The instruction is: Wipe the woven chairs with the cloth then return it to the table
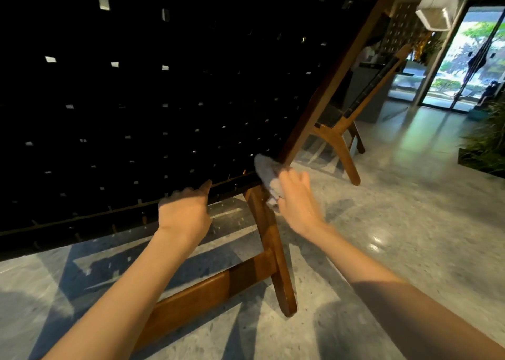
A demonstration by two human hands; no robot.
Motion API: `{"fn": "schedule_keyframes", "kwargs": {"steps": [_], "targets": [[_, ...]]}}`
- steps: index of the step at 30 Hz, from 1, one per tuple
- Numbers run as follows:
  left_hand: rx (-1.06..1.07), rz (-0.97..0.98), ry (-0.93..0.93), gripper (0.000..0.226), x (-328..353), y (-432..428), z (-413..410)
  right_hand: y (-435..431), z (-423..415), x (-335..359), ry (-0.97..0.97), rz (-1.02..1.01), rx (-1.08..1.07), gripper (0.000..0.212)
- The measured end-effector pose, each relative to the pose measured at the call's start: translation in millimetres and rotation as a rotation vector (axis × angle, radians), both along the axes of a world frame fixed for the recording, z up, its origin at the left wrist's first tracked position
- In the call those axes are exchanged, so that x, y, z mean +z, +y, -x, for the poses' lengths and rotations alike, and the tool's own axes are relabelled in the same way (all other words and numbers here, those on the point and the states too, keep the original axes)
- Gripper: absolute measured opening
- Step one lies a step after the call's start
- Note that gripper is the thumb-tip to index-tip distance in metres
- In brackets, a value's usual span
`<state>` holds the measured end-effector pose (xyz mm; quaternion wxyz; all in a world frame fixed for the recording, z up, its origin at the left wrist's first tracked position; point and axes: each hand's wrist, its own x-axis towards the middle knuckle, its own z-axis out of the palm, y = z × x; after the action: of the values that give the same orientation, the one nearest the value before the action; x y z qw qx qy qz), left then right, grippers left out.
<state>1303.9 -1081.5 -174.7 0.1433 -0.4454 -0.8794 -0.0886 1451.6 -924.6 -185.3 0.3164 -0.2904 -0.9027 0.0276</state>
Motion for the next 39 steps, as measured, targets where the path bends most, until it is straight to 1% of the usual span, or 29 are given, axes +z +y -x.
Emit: {"fn": "schedule_keyframes", "kwargs": {"steps": [3,5,7,8,11,14,16,18,21,25,27,30,33,36,39], "targets": [[-0.113,-0.138,-0.028,0.054,15.4,6.0,-8.6,-10.6,-29.8,26.2,0.444,0.085,-0.077,0.057],[-0.188,-0.225,-0.002,0.055,28.4,10.6,-17.4,-9.5,-38.5,58.3,0.672,0.086,-0.104,0.054],[-0.26,-0.304,0.027,0.057,42.5,13.4,-25.8,-8.5,-40.0,93.7,0.816,0.073,-0.099,0.052],[-0.296,-0.332,0.071,0.058,48.3,13.9,-28.5,-6.8,-37.9,110.4,0.868,0.068,-0.088,0.053],[-0.357,-0.392,0.189,0.057,64.0,12.7,-33.1,-2.5,-23.8,159.1,0.959,0.081,-0.067,0.057],[-0.371,-0.42,0.201,0.058,69.3,10.5,-32.2,0.1,-4.5,182.8,0.97,0.124,-0.042,0.062],[-0.375,-0.447,0.196,0.059,72.0,9.9,-33.2,1.1,2.3,184.1,0.971,0.138,0.003,0.064],[-0.386,-0.454,0.223,0.059,73.7,10.6,-33.5,5.9,4.3,178.3,0.978,0.127,0.041,0.061],[-0.402,-0.462,0.284,0.062,74.4,14.4,-32.3,13.3,9.3,171.1,1.01,0.019,0.051,0.053],[-0.433,-0.455,0.301,0.062,63.0,21.7,-28.9,24.0,24.6,147.2,1.014,-0.093,-0.054,0.062],[-0.43,-0.407,0.311,0.063,51.1,23.8,-26.7,27.5,30.7,120.6,0.994,-0.05,-0.039,0.066],[-0.408,-0.293,0.297,0.062,32.2,25.1,-18.4,32.4,37.6,73.3,0.966,0.032,0.018,0.058],[-0.342,-0.148,0.307,0.063,12.7,28.2,-4.9,34.6,44.8,28.4,0.916,0.08,0.028,0.05],[-0.273,0.016,0.31,0.067,-4.9,28.5,3.0,34.0,52.3,-10.4,0.894,0.078,0.037,0.053],[-0.236,0.14,0.275,0.068,-18.8,22.7,7.0,36.8,59.5,-50.9,0.782,0.172,0.026,0.055]]}}
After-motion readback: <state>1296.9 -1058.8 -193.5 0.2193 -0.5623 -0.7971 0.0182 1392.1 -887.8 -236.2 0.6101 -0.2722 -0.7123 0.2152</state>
